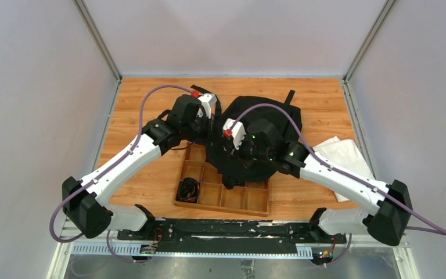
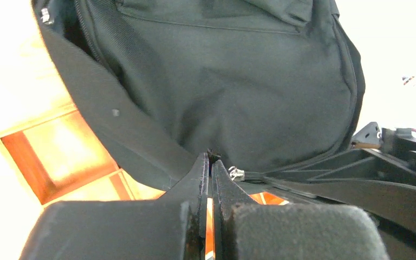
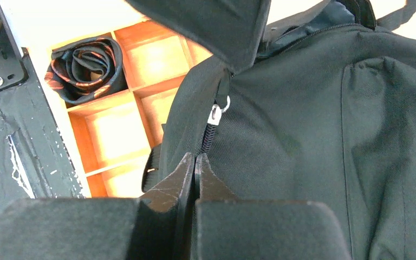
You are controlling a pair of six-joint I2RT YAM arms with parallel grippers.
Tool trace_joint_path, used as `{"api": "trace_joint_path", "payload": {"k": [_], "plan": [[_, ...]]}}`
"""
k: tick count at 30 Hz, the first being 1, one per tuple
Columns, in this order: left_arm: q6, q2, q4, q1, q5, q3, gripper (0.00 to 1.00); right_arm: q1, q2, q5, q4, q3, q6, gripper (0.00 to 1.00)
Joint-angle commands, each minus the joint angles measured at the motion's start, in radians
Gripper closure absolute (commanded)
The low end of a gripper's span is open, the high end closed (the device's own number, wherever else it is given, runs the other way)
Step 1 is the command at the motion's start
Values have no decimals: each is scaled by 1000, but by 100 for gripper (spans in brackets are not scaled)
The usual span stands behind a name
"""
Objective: Pack the student bag
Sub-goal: Zip the student bag at the center of the board.
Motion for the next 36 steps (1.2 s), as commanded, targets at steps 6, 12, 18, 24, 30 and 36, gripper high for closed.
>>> {"api": "trace_joint_path", "payload": {"k": [6, 12, 18, 24, 30, 36], "plan": [[39, 60, 51, 135, 13, 32, 100, 15, -213, 41, -119, -126, 44, 100], [48, 162, 66, 191, 20, 143, 100, 23, -258, 40, -179, -158, 68, 100], [52, 281, 23, 264, 25, 245, 100, 35, -288, 64, -244, -152, 61, 100], [73, 216, -4, 281, 25, 209, 100, 36, -309, 76, -300, -131, 43, 100], [153, 208, 15, 303, -11, 178, 100, 36, -288, 60, -398, -97, 2, 100], [144, 259, 111, 317, 75, 170, 100, 36, -327, 101, -466, -91, -25, 100]]}}
